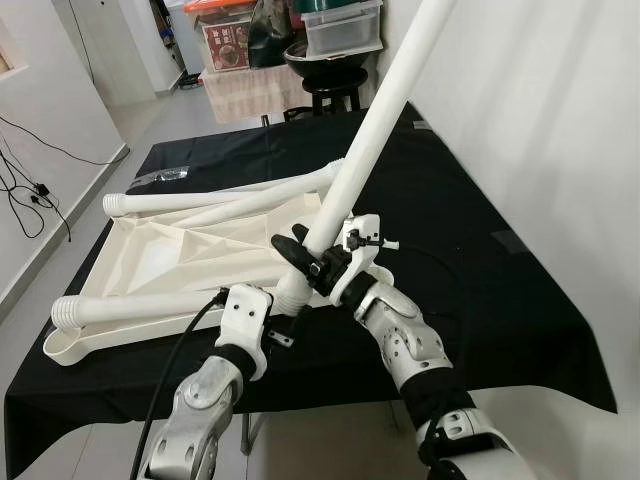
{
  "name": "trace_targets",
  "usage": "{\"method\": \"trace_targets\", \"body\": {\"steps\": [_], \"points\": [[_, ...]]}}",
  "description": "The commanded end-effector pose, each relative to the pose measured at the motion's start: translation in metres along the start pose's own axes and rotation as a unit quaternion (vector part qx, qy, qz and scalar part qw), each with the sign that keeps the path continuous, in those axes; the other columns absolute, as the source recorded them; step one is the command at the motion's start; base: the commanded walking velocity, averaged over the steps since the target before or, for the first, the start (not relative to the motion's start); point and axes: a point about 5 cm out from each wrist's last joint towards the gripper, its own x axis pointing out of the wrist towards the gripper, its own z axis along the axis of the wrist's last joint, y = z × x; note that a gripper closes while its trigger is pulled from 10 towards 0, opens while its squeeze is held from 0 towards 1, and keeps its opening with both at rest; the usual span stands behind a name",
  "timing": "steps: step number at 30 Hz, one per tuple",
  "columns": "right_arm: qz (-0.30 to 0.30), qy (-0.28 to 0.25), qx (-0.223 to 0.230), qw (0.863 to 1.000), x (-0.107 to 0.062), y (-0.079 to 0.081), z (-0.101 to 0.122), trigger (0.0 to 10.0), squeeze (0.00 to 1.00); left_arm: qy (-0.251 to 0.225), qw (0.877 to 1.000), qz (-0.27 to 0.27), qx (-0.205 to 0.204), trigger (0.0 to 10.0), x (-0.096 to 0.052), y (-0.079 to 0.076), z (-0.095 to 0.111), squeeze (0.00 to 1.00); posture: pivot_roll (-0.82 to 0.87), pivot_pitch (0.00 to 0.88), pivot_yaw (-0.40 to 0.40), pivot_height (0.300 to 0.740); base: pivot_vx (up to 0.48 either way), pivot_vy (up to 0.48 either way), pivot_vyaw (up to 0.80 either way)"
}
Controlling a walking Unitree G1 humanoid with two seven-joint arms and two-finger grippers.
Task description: Building children table
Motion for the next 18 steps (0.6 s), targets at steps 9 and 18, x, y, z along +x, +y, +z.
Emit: {"method": "trace_targets", "body": {"steps": [9, 18], "points": [[-0.090, -0.027, -0.119, 0.988, 0.018, -0.013, 0.051, 10.0, 0.00, -0.094, 0.987, 0.115, 0.056, 10.0, 0.007, 0.033, 0.046, 0.00, -0.07, 0.000, 0.095, 0.740, 0.000, 0.000, 0.00], [-0.053, 0.011, -0.073, 0.996, 0.011, -0.010, 0.029, 10.0, 0.00, -0.055, 0.997, 0.046, 0.032, 10.0, 0.000, 0.020, 0.031, 0.00, -0.05, 0.000, 0.090, 0.740, 0.000, 0.000, 0.00]]}}
